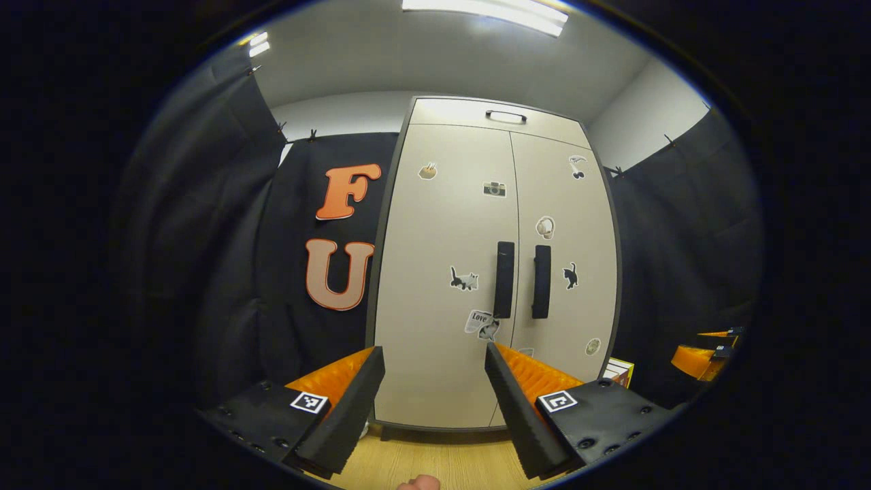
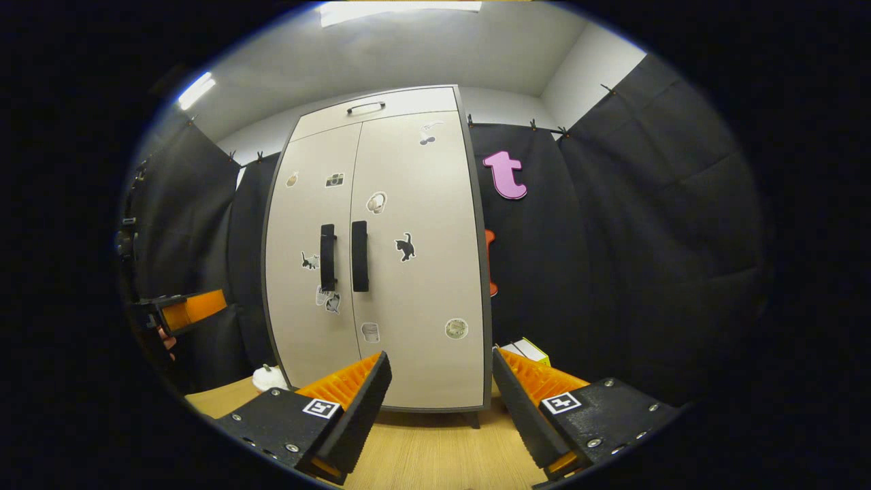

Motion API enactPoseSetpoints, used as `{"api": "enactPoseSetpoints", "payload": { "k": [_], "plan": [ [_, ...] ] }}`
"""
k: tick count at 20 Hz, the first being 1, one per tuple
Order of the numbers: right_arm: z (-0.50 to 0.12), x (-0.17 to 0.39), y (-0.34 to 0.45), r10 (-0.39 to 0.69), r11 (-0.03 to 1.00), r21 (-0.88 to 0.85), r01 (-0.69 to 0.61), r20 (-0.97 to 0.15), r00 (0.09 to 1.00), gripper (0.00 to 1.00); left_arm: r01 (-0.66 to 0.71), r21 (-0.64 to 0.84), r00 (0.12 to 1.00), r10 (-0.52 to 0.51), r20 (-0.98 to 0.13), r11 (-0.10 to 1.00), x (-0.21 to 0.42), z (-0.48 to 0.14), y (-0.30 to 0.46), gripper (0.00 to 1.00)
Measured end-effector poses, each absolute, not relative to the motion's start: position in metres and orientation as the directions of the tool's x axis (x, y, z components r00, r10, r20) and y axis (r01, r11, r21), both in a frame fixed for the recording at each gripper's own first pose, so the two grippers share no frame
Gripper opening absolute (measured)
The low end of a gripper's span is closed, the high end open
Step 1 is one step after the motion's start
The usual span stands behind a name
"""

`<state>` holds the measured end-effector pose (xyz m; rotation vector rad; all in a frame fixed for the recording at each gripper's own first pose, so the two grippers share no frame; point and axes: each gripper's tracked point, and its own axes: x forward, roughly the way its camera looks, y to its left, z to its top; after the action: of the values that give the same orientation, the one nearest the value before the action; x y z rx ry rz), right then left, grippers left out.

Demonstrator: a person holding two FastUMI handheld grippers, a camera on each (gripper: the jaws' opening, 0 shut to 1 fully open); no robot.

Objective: Grab one shoe with the right hand and put it into the shoe cabinet, grab the other shoe with the left hand and put it into the shoe cabinet; then close the right door with the right hand and the left door with the left hand.

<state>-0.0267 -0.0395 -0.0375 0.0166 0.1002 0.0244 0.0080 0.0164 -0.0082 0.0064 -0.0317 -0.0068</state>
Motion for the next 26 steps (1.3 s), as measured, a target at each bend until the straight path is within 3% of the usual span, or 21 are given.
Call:
{"api": "enactPoseSetpoints", "payload": {
  "k": [10,26],
  "plan": [
    [-0.044,-0.043,-0.052,-0.008,1.000,0.017,0.010,-0.101,0.995,0.92,-0.011,-0.032,1.000,0.012,0.003,0.999,-0.030,-0.031,0.000,0.96],
    [-0.043,-0.046,-0.040,0.016,0.999,0.041,-0.012,-0.095,0.995,0.92,-0.002,-0.031,1.000,0.002,0.002,1.000,-0.036,-0.031,-0.004,0.96]
  ]
}}
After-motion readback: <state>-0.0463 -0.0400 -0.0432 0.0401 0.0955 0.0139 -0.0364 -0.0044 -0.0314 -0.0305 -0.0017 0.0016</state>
